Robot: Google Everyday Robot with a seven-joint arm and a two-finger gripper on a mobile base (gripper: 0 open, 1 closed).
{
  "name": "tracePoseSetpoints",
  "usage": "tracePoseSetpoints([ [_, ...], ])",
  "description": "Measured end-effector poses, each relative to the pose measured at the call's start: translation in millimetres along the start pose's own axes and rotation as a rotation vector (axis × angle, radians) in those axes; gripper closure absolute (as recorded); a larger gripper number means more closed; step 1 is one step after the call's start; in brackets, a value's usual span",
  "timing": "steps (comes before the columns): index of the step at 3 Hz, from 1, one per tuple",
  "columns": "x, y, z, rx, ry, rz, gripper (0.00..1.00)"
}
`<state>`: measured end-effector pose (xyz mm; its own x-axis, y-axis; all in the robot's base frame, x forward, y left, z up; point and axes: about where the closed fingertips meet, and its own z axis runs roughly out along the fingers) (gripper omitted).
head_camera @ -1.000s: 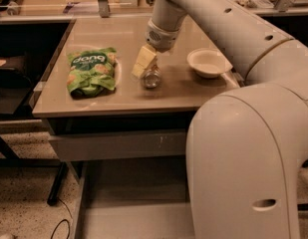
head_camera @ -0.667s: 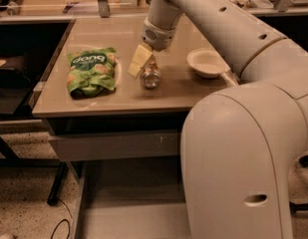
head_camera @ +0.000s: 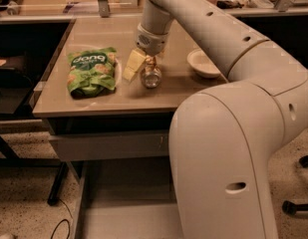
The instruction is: Place orange can into middle drawer
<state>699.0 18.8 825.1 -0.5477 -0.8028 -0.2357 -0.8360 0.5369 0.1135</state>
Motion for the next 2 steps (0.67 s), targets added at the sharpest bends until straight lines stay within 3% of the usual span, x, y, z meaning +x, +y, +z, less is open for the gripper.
tracePoseSetpoints([
  [2,0.0,0.0,0.3,0.0,0.0,0.0,0.42],
])
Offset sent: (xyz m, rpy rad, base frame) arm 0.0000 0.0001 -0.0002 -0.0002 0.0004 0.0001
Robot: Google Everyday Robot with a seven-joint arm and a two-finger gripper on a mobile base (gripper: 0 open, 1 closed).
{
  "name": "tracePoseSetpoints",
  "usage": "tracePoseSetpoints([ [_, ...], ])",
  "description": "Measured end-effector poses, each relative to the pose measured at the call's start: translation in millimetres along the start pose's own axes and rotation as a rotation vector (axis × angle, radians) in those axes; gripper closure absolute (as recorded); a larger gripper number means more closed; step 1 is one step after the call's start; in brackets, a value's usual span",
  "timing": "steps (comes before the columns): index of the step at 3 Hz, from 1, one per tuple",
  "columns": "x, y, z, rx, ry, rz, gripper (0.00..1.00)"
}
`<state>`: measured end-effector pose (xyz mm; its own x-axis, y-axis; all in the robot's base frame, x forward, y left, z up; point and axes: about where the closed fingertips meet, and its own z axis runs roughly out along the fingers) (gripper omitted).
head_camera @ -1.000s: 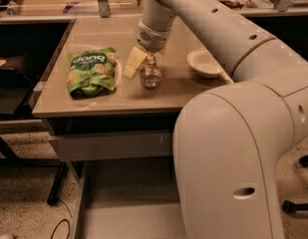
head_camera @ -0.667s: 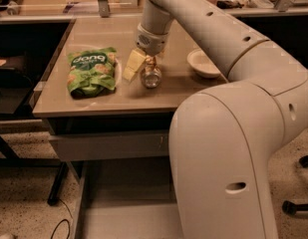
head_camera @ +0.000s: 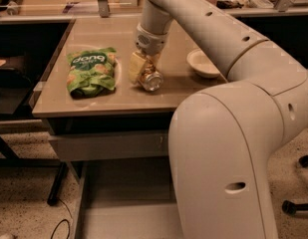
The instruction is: Place orange can into middle drawer
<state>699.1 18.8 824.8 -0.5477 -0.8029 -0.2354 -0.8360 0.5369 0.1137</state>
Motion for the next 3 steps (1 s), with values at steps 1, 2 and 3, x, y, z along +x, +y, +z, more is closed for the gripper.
tracePoseSetpoints([
  [1,0.0,0.0,0.0,0.0,0.0,0.0,0.65],
  [2,0.0,0.0,0.0,0.0,0.0,0.0,0.88],
  [3,0.5,0.8,-2.9,0.007,-0.022,-0.021,1.0],
])
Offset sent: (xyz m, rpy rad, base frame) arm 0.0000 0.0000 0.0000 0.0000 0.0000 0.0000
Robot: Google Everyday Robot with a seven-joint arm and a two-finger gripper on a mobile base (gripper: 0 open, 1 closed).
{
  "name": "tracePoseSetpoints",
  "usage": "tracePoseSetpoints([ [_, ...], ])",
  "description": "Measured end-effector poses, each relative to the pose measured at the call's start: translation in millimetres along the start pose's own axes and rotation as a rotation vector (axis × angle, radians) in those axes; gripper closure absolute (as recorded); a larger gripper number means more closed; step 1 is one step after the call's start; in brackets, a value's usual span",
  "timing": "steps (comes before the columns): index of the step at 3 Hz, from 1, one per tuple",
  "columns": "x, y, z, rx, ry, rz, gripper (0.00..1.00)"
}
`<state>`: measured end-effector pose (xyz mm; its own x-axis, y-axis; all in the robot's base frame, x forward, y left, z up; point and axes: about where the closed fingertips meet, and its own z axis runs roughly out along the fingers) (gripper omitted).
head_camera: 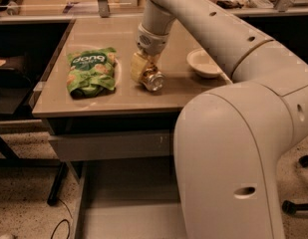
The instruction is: Place orange can into middle drawer
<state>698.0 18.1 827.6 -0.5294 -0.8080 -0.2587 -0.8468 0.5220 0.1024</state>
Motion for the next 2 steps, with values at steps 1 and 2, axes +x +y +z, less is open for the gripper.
tracePoseSetpoints([
  [1,23.2,12.3,-20.2,0.015,-0.001,-0.01,1.0],
  [2,59.5,30.2,-40.7,0.034,0.026,0.011,1.0],
])
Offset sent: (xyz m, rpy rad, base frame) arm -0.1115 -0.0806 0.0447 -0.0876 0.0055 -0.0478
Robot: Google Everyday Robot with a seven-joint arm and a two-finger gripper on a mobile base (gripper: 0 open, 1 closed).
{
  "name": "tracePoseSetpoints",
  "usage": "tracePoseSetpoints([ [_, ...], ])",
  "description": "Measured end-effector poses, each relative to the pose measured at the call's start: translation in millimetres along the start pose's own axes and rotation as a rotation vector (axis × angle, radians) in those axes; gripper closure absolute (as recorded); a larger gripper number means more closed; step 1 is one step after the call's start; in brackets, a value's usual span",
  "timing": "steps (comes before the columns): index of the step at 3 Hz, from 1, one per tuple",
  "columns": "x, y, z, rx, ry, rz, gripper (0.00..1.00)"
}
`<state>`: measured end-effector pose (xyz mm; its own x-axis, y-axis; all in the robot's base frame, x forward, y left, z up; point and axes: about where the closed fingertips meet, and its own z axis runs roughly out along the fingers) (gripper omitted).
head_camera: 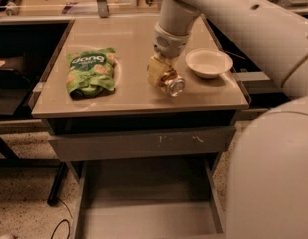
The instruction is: Place orange can into middle drawer
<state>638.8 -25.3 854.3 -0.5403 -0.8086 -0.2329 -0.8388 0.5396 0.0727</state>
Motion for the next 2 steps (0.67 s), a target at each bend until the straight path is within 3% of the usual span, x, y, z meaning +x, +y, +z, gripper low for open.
tracePoseSetpoints([
  [1,38.1,22.2,-18.2,0.011,0.025,0.038,1.0],
  [2,38.1,22.2,-18.1,0.011,0.025,0.038,1.0],
])
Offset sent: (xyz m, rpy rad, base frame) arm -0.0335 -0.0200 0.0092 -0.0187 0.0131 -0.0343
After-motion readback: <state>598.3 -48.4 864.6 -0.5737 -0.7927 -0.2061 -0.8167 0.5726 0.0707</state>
